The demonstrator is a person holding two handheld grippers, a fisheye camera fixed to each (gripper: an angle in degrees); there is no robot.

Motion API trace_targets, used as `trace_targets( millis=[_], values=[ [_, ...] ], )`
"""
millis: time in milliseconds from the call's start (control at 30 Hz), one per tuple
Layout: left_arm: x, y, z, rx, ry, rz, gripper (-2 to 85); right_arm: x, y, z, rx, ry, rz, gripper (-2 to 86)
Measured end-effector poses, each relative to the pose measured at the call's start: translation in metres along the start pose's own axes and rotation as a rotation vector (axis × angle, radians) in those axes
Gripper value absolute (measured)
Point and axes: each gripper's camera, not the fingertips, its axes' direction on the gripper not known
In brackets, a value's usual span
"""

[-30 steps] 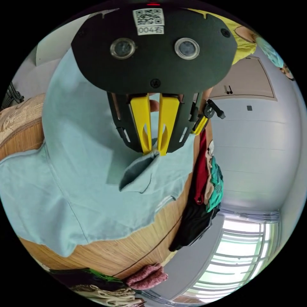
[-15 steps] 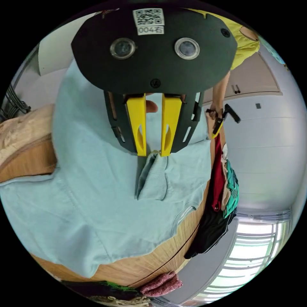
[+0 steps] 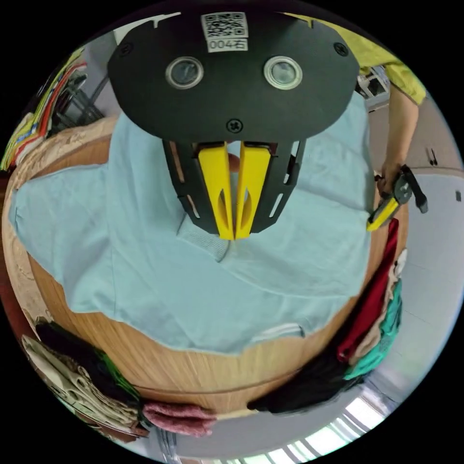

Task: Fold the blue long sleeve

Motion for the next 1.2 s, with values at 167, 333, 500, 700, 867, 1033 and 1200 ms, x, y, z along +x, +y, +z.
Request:
trace_targets(
  millis=[167, 333, 500, 700, 867, 1033, 1200],
  values=[
    [-0.004, -0.006, 0.003, -0.005, 0.032, -0.004, 0.1, -0.01, 0.001, -0.027, 0.078, -0.002, 0.04, -0.4],
    [0.005, -0.013, 0.004, -0.003, -0.016, 0.024, 0.1, -0.035, -0.019, -0.009, 0.009, 0.027, 0.002, -0.6],
    [-0.009, -0.021, 0.008, -0.008, 0.053, -0.01, 0.2, -0.039, -0.006, -0.055, 0.062, -0.086, 0.005, -0.7],
    [-0.044, -0.026, -0.013, -0.019, 0.264, -0.161, 0.2, -0.045, 0.069, -0.088, -0.065, -0.065, -0.056, -0.7],
    [-0.019, -0.007, -0.049, -0.044, 0.309, -0.168, 0.2, -0.04, 0.111, -0.073, -0.14, 0.006, -0.012, -0.6],
    [0.055, 0.01, -0.037, -0.144, 0.145, 0.025, 0.2, -0.037, 0.12, -0.09, -0.101, 0.037, 0.003, -0.8],
    [0.062, 0.004, -0.036, -0.107, 0.119, -0.052, 0.4, -0.024, 0.129, -0.117, -0.033, 0.014, -0.008, -0.6]
  ],
)
